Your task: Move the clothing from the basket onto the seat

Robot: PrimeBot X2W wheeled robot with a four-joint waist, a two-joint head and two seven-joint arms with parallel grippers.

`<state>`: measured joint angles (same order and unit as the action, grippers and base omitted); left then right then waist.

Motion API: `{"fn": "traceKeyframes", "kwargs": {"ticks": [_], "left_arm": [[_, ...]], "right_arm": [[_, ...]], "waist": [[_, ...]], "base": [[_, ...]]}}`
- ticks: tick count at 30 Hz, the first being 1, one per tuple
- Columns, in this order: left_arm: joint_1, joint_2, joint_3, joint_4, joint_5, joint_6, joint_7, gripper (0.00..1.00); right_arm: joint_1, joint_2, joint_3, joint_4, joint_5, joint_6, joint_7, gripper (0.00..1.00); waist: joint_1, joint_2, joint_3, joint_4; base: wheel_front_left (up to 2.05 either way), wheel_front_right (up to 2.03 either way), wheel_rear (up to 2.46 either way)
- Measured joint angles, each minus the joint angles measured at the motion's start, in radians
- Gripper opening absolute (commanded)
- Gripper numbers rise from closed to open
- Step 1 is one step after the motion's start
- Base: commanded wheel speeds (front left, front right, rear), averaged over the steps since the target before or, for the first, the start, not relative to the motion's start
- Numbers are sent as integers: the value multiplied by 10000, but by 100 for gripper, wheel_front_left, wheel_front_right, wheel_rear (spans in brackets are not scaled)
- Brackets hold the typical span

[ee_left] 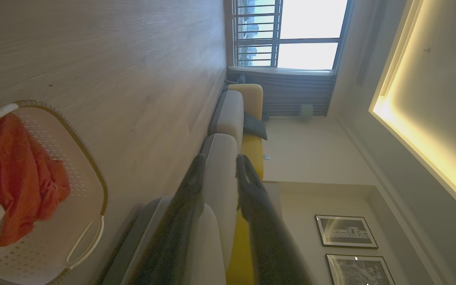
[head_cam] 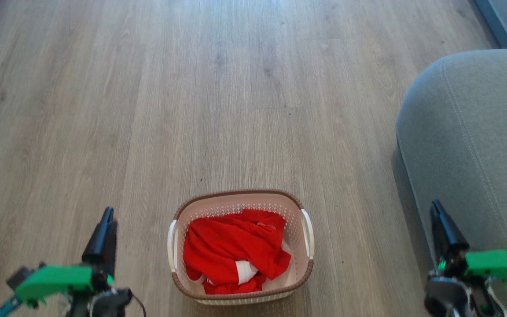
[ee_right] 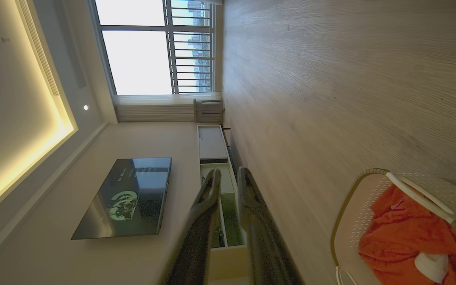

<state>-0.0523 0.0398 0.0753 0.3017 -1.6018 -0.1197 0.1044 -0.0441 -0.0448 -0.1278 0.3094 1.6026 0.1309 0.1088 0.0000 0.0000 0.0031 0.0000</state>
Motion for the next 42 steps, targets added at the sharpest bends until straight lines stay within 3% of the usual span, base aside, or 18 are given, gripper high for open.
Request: {"fn": "traceKeyframes", "kwargs": {"ticks": [16, 29, 42], "left_arm": [[453, -50, -219, 309, 199, 4, -370, 100], [449, -50, -230, 307, 2102, 174, -765, 100], [449, -46, -454, 75, 3894, 439, -1104, 100]], "right_arm": [[351, 46, 355, 295, -610, -2, -357, 100], [335, 42, 464, 15, -3402, -2, -736, 100], [298, 12, 805, -94, -5239, -2, -1120, 100]], "waist": [[0, 0, 25, 12], [0, 0, 64, 49], [0, 0, 39, 69]], "base": [[0, 0, 0], [0, 0, 0], [0, 0, 0]]}}
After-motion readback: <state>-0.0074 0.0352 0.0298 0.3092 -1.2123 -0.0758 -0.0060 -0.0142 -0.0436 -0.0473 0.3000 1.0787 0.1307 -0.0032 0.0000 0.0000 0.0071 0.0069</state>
